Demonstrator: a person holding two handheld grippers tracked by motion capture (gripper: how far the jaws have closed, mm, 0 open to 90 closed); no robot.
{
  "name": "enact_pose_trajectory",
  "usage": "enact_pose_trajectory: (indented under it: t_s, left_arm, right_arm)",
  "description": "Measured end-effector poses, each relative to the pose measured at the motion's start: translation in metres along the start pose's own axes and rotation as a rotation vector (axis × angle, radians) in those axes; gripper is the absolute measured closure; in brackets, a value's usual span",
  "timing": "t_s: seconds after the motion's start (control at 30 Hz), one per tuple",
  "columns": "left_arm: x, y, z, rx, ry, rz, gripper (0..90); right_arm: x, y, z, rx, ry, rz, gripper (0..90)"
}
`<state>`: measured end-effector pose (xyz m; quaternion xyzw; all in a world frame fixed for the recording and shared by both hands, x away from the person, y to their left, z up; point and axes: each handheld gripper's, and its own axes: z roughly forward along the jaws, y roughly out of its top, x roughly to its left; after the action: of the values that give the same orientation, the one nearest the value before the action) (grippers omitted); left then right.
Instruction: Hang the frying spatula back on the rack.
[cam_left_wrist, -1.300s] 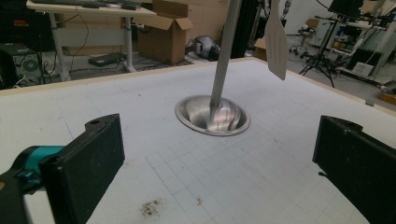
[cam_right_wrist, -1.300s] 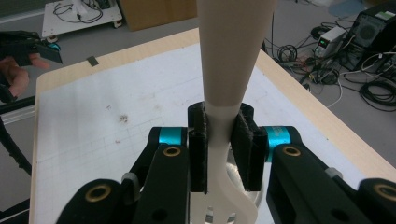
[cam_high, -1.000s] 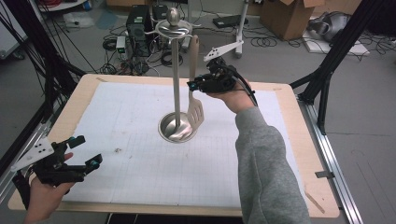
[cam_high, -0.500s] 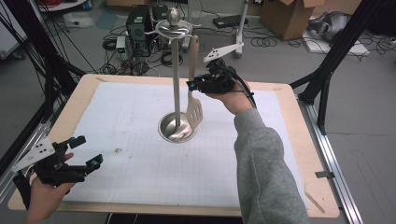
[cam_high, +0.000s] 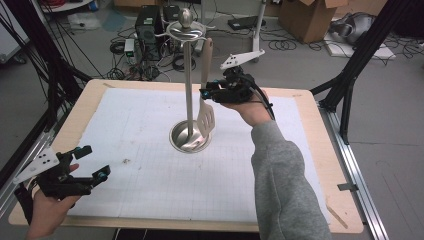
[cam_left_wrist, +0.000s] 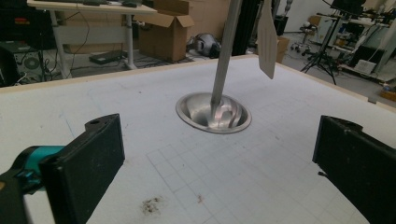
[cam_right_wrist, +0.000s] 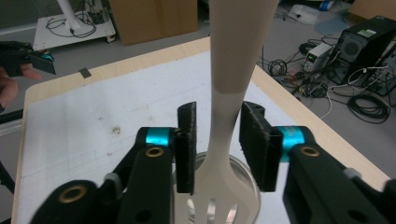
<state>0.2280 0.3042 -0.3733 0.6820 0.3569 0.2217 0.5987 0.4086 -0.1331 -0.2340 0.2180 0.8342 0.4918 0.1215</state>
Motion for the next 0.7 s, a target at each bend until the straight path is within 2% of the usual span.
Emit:
enact_pose_trajectory:
  t_s: [0.17,0.4,0.6,0.7]
  left_arm:
    - [0.0,0.0,-0.001,-0.004,0.004,-0.003,2.6]
    - [0.0,0.0,0.001,0.002,0.003,-0.001,2.5]
    - [0.0,-0.001,0.002,0.007,0.005,-0.001,2.5]
    - [0.0,-0.002,0.003,0.008,0.006,-0.003,2.5]
  right_arm:
    - [0.004,-0.001,-0.005,-0.033,-0.003,0.011,46.6]
    - [0.008,-0.003,-0.012,-0.055,-0.013,-0.01,28.3]
    - [0.006,-0.015,-0.015,-0.074,-0.037,0.025,16.9]
    - [0.004,-0.021,-0.018,-0.077,-0.047,0.036,15.2]
